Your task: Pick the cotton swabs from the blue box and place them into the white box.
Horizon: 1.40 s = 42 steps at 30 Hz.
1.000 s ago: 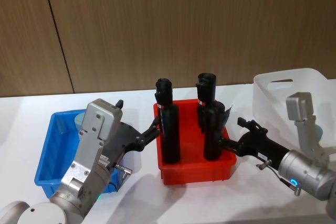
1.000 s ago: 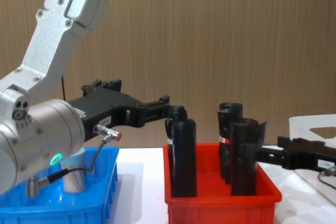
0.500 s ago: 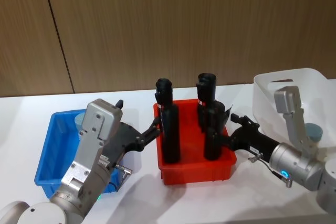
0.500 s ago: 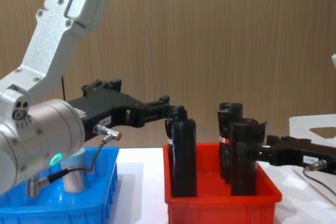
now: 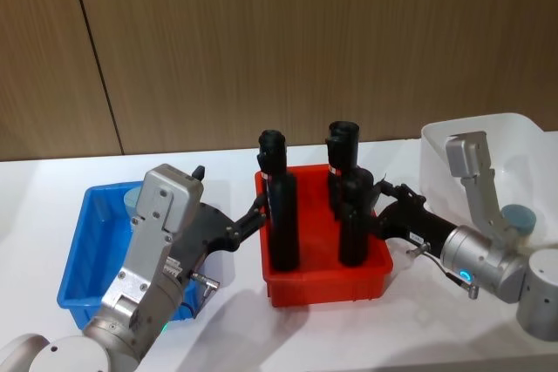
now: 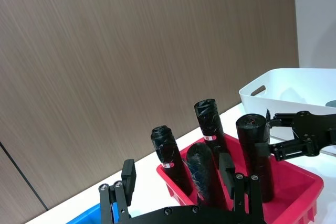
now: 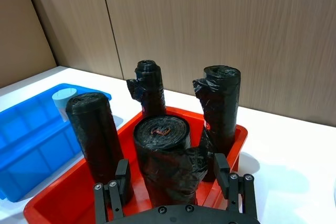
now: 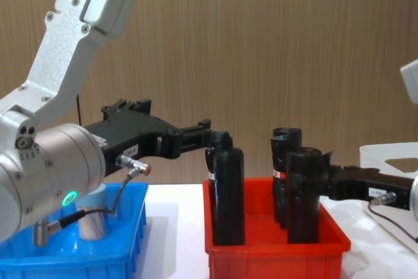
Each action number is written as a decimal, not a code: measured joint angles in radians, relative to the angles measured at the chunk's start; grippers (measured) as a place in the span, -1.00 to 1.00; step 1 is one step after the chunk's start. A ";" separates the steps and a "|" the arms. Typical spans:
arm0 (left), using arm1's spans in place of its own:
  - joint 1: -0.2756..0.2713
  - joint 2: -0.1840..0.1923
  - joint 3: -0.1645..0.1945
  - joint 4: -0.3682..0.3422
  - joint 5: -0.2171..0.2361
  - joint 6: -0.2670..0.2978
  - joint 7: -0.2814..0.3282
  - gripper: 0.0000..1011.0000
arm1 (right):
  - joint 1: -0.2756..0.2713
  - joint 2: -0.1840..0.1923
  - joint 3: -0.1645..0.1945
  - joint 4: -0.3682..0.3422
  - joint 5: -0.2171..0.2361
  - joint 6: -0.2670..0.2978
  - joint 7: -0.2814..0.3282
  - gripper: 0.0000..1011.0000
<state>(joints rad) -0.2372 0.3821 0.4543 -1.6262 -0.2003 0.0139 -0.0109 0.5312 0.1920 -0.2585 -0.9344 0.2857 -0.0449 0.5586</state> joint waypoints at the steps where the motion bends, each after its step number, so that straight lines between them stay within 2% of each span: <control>1: 0.000 0.000 0.000 0.000 0.000 0.000 0.000 0.99 | 0.007 -0.002 -0.001 0.010 -0.002 -0.003 0.000 0.98; 14: 0.000 0.000 0.000 0.000 0.000 0.000 0.000 0.99 | 0.066 -0.022 -0.009 0.097 -0.023 -0.028 0.006 0.96; 21: 0.000 0.000 0.000 0.000 0.000 0.000 0.000 0.99 | 0.090 -0.032 -0.016 0.136 -0.032 -0.044 0.011 0.67; 24: 0.000 0.000 0.000 0.000 0.000 0.000 0.000 0.99 | 0.098 -0.035 -0.019 0.148 -0.034 -0.051 0.013 0.45; 28: 0.000 0.000 0.000 0.000 0.000 0.000 0.000 0.99 | 0.102 -0.036 -0.020 0.152 -0.036 -0.054 0.014 0.30; 29: 0.000 0.000 0.000 0.000 0.000 0.000 0.000 0.99 | 0.102 -0.036 -0.020 0.152 -0.036 -0.054 0.014 0.18; 31: 0.000 0.000 0.000 0.000 0.000 0.000 0.000 0.99 | 0.102 -0.036 -0.020 0.151 -0.036 -0.055 0.014 0.08; 38: 0.000 0.000 0.000 0.000 0.000 0.000 0.000 0.99 | 0.092 -0.031 -0.020 0.125 -0.033 -0.053 0.013 0.02; 42: 0.000 0.000 0.000 0.000 0.000 0.000 0.000 0.99 | 0.074 -0.024 -0.019 0.084 -0.026 -0.043 0.009 0.01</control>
<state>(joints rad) -0.2372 0.3821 0.4542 -1.6262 -0.2004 0.0139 -0.0109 0.6054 0.1677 -0.2771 -0.8507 0.2594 -0.0876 0.5679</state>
